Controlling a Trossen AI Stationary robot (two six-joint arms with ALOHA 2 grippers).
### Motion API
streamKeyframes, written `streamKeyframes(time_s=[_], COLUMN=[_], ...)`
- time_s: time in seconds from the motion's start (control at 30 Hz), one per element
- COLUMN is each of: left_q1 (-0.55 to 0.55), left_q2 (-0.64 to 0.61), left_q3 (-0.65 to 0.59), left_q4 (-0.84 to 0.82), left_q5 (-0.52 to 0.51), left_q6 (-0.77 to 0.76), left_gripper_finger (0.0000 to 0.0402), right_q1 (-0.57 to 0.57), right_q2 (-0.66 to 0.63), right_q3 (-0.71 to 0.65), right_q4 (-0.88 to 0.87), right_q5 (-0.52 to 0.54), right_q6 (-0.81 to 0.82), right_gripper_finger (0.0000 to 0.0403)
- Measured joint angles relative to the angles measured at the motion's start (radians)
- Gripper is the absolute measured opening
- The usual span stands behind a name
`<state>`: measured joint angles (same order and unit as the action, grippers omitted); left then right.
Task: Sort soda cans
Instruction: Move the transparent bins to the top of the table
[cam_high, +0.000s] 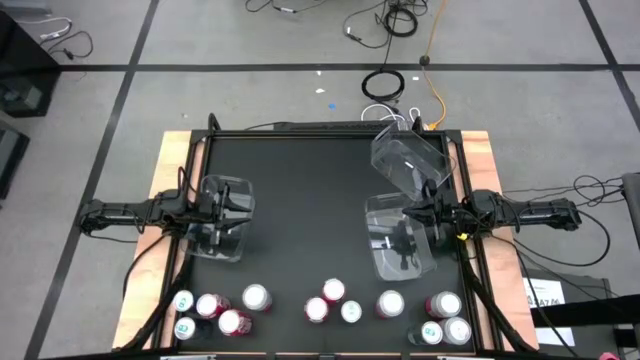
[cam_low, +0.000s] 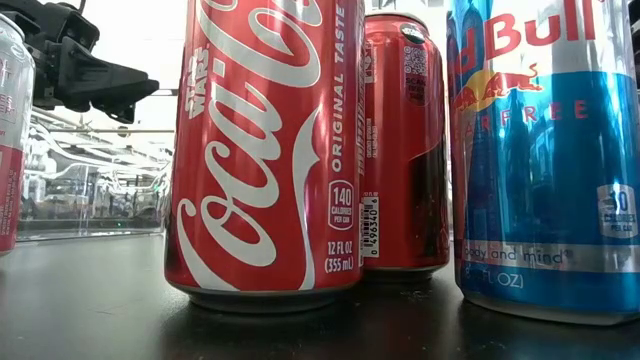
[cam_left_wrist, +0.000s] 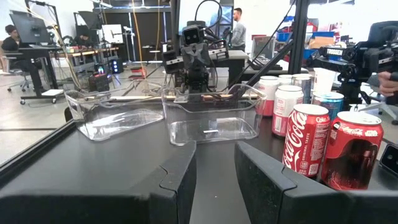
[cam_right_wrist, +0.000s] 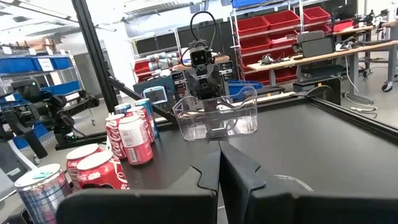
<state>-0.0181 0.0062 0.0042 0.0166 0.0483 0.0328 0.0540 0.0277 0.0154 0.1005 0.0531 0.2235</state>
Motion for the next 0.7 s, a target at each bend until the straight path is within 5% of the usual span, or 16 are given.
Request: streamKeyframes(time_s=[0.23,0.43,0.7], left_q1=[0.0,0.0,0.0], left_q2=[0.0,0.0,0.0], left_q3=[0.0,0.0,0.0], left_q4=[0.0,0.0,0.0], left_q5=[0.0,0.0,0.0], left_q6=[0.0,0.0,0.0], left_gripper_finger=[0.0121,0.0121,0.0121], right_q1=[-0.001,0.0,0.0], right_q2=[0.0,0.038,0.371], right_q3=[0.0,0.053,0.317], right_q4=[0.001,0.004,-0.063], right_q5=[0.023,0.264,0.473], right_q6=[-0.026,0.004,-0.041], right_gripper_finger=[0.0,0.0,0.0])
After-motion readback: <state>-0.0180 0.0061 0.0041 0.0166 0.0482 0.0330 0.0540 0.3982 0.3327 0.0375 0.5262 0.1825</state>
